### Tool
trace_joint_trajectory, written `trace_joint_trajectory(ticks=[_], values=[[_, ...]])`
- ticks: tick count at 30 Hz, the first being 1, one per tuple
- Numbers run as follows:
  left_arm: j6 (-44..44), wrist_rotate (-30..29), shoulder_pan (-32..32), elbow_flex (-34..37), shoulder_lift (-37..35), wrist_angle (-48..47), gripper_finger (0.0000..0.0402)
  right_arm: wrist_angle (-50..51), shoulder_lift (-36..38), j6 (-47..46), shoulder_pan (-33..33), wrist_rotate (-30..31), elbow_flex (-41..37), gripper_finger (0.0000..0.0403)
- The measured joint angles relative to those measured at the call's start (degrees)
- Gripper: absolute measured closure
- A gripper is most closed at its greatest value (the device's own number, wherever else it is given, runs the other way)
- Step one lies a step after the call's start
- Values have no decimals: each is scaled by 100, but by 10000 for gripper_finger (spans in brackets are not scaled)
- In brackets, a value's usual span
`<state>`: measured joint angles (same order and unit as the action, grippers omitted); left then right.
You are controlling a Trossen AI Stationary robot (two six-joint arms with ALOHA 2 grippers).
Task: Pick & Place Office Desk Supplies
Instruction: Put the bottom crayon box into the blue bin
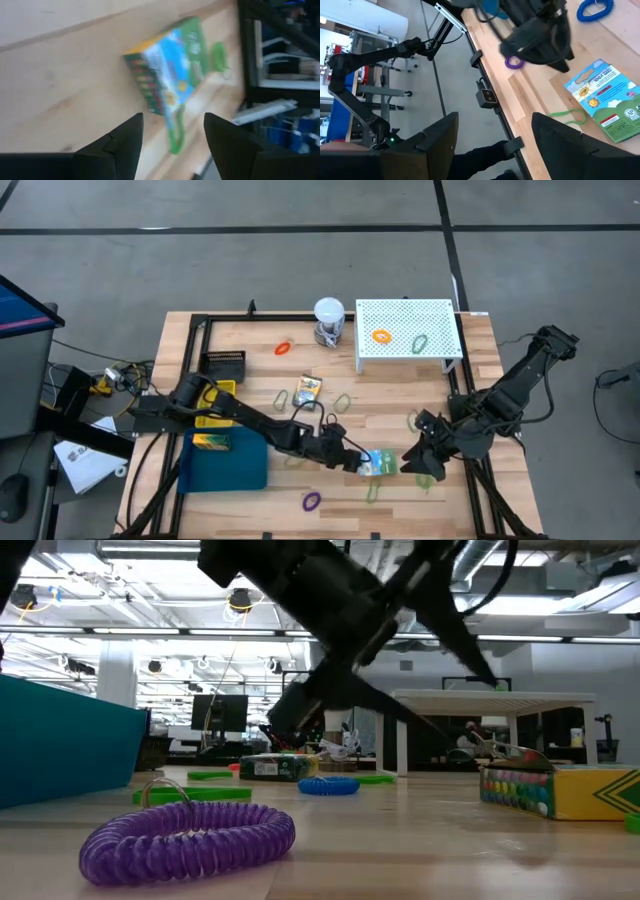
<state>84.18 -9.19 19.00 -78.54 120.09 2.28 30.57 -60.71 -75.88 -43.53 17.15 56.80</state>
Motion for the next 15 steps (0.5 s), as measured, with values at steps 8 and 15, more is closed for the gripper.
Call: trace_joint_trajectory(ticks=[8,15], values=[[72,35,-76,1,182,161,197,-77,-2,146,7,-1,2,154],[204,159,-76,-11,442,530,206,-122,-2,192,7,87,2,154]])
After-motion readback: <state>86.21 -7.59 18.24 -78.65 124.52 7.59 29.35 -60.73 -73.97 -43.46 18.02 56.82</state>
